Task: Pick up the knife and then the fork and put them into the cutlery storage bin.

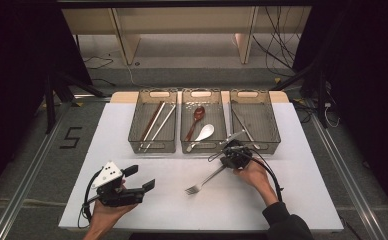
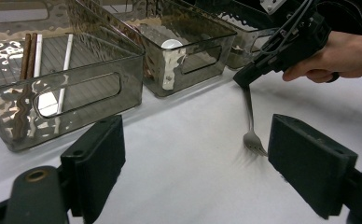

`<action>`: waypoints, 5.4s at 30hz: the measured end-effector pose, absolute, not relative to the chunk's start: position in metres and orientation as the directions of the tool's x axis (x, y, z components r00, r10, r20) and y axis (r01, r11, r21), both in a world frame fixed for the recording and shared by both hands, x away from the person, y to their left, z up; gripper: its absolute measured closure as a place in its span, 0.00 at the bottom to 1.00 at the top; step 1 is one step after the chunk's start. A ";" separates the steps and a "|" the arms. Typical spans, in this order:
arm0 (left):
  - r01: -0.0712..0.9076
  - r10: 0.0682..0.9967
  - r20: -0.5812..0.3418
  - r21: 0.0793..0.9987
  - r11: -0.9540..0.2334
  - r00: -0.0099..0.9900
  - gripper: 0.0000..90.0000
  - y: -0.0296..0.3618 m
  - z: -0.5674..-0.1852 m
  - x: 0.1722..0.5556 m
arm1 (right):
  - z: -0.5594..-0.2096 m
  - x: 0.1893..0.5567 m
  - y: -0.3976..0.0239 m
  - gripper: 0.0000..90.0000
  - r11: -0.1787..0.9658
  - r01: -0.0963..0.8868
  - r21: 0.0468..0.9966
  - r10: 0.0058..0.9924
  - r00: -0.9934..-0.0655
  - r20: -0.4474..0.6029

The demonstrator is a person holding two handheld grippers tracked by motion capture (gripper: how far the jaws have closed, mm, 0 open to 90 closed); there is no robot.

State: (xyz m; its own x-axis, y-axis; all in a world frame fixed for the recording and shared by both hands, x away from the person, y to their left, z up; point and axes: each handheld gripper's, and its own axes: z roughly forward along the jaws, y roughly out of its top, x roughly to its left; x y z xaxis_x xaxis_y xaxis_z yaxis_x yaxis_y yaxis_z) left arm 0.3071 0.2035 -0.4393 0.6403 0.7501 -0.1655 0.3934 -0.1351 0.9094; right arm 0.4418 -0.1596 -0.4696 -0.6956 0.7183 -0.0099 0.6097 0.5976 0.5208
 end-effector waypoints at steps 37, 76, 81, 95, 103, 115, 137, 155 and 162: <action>0.393 0.751 -0.163 0.909 -0.138 0.640 0.21 0.203 -0.439 0.306 | -0.463 0.371 -0.176 1.00 0.705 0.593 0.389 0.618 -0.782 0.073; 0.392 0.749 -0.160 0.909 -0.142 0.643 0.21 0.202 -0.439 0.306 | -0.458 0.361 -0.119 0.84 0.841 0.476 0.256 0.491 -0.871 0.004; 0.392 0.749 -0.160 0.909 -0.142 0.643 0.21 0.202 -0.439 0.306 | -0.458 0.362 -0.118 0.89 0.846 0.475 0.242 0.487 -0.873 0.012; 0.390 0.749 -0.158 0.909 -0.143 0.643 0.21 0.202 -0.439 0.306 | -0.457 0.364 -0.112 0.93 0.859 0.470 0.204 0.479 -0.878 0.006; 0.391 0.750 -0.158 0.909 -0.143 0.642 0.21 0.202 -0.439 0.306 | -0.457 0.365 -0.113 0.93 0.865 0.460 0.203 0.467 -0.884 0.013; 0.387 0.751 -0.157 0.911 -0.140 0.641 0.21 0.202 -0.439 0.306 | -0.448 0.367 -0.122 0.93 0.849 0.464 0.251 0.472 -0.881 0.032; 0.390 0.753 -0.159 0.910 -0.138 0.639 0.21 0.202 -0.439 0.306 | -0.392 0.384 -0.173 0.93 0.697 0.537 0.475 0.592 -0.805 0.041; 0.390 0.753 -0.162 0.911 -0.134 0.638 0.21 0.202 -0.439 0.306 | -0.361 0.421 -0.206 0.93 0.583 0.582 0.567 0.700 -0.714 0.013; 0.391 0.752 -0.161 0.910 -0.137 0.639 0.21 0.202 -0.439 0.306 | -0.351 0.434 -0.211 0.93 0.568 0.591 0.573 0.724 -0.690 -0.005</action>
State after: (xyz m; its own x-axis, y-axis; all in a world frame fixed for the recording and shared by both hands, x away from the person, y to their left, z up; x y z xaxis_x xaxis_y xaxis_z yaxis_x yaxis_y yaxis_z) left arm 0.3064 0.2019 -0.4394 0.6391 0.7520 -0.1614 0.3909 -0.1368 0.9102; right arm 0.4338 -0.2107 -0.3514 -0.6897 0.7241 -0.0055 0.5913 0.5675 0.5730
